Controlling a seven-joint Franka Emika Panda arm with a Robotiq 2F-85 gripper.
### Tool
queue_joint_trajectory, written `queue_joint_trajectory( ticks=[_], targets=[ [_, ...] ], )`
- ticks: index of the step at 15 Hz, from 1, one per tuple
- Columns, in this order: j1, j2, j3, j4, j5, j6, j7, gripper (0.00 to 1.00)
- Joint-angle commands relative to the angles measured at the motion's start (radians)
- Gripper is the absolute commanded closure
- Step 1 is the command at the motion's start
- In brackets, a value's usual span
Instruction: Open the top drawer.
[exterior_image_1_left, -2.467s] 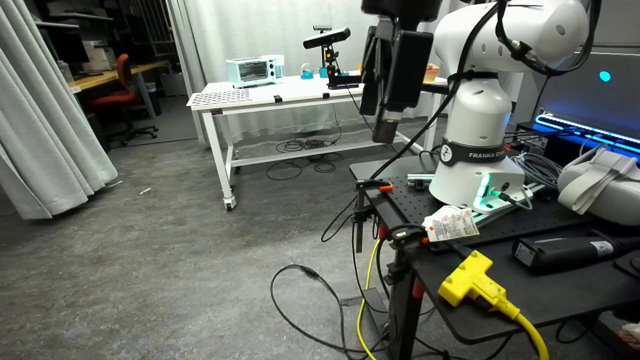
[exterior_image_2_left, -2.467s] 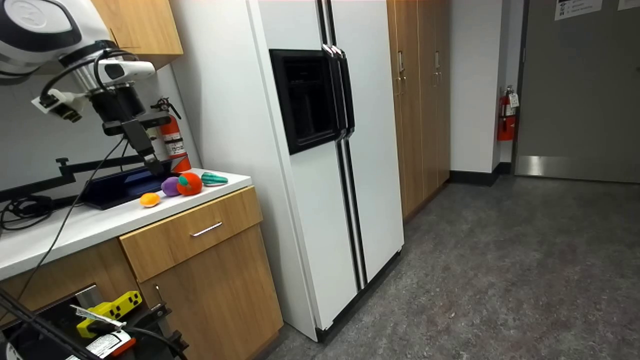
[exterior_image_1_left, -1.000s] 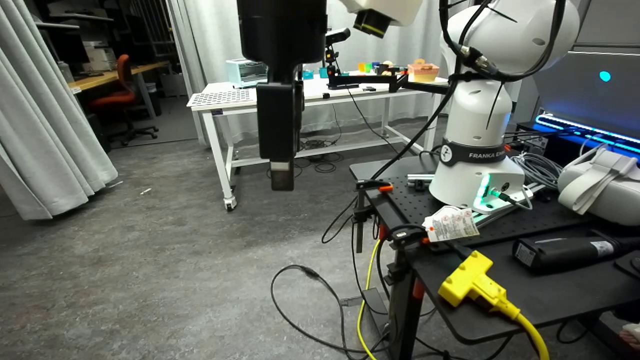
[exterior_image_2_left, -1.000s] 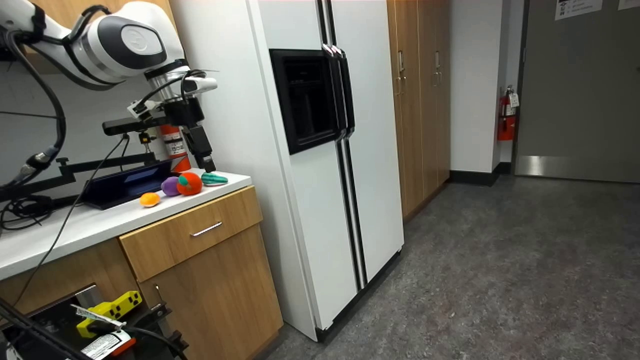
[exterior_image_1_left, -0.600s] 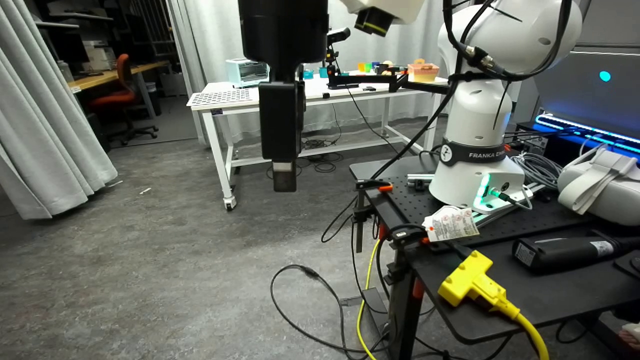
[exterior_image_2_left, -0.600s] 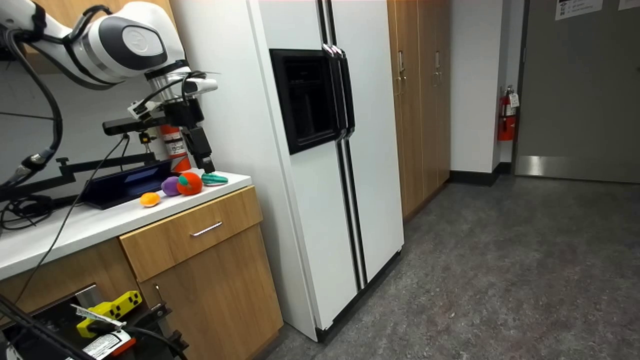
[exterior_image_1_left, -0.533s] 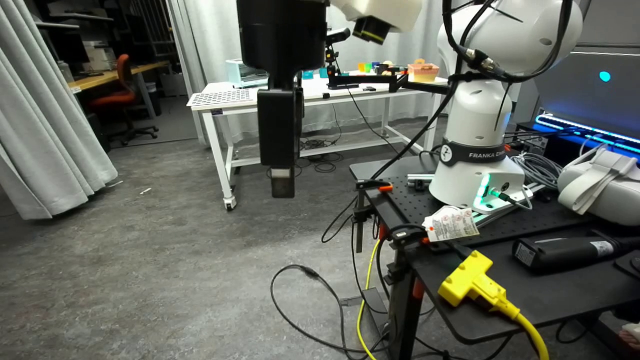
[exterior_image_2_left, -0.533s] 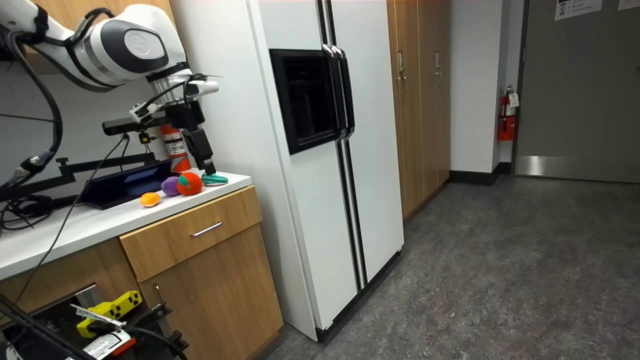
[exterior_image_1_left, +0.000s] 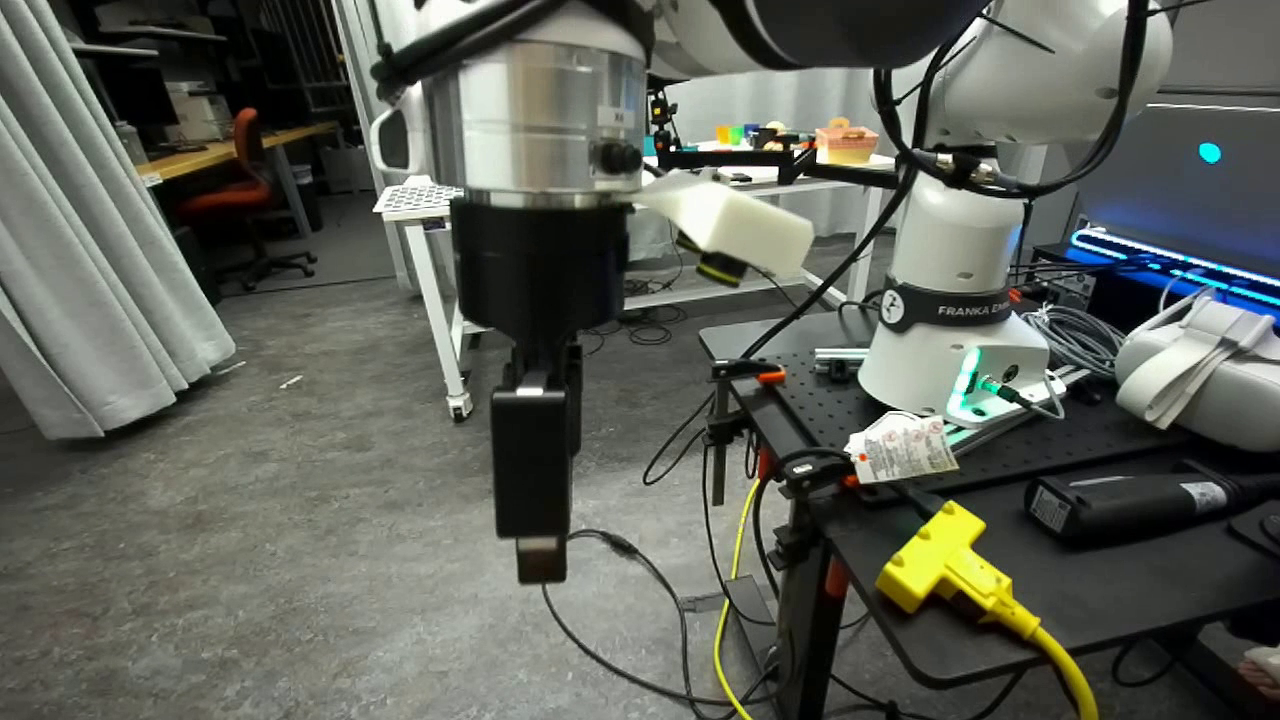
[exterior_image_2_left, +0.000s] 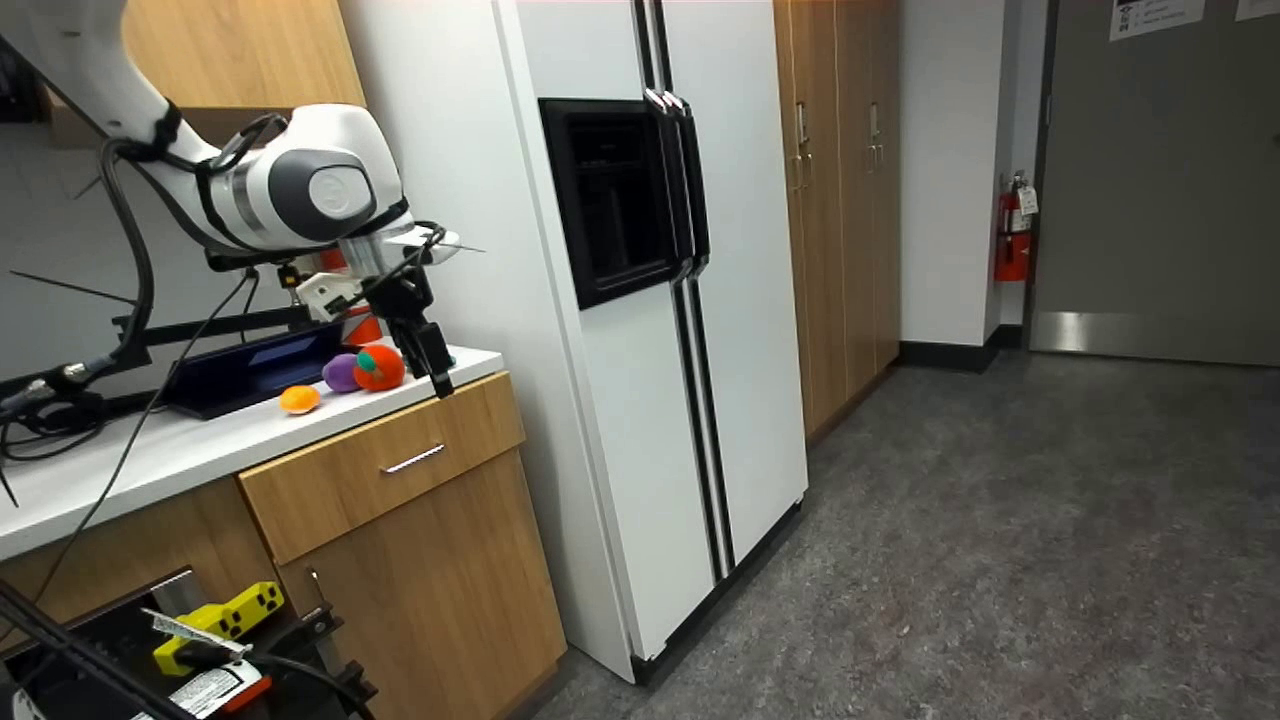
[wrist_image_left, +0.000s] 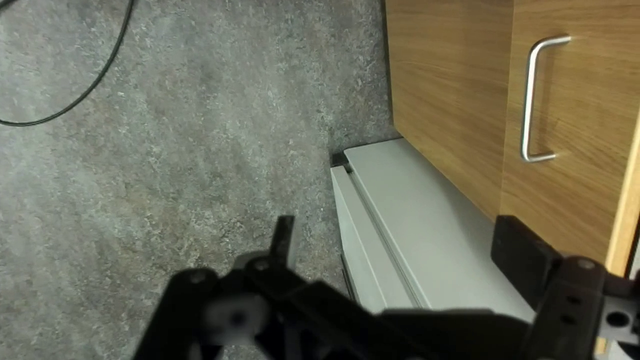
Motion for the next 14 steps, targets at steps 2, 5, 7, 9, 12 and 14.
queue_joint_trajectory(
  ticks=[2,5,7,9,12,14],
  targets=[
    [0.06,0.05,-0.05,0.023,0.008,0.018,-0.02,0.0],
    [0.073,0.09,-0.059,0.051,0.013,0.02,-0.03,0.0],
    [0.073,0.092,-0.06,0.055,0.013,0.02,-0.032,0.0],
    [0.072,0.132,-0.056,0.074,0.076,0.04,-0.105,0.0],
    [0.069,0.214,-0.027,0.113,0.251,0.078,-0.274,0.0],
    [0.061,0.265,0.004,0.147,0.365,0.082,-0.381,0.0]
  ],
)
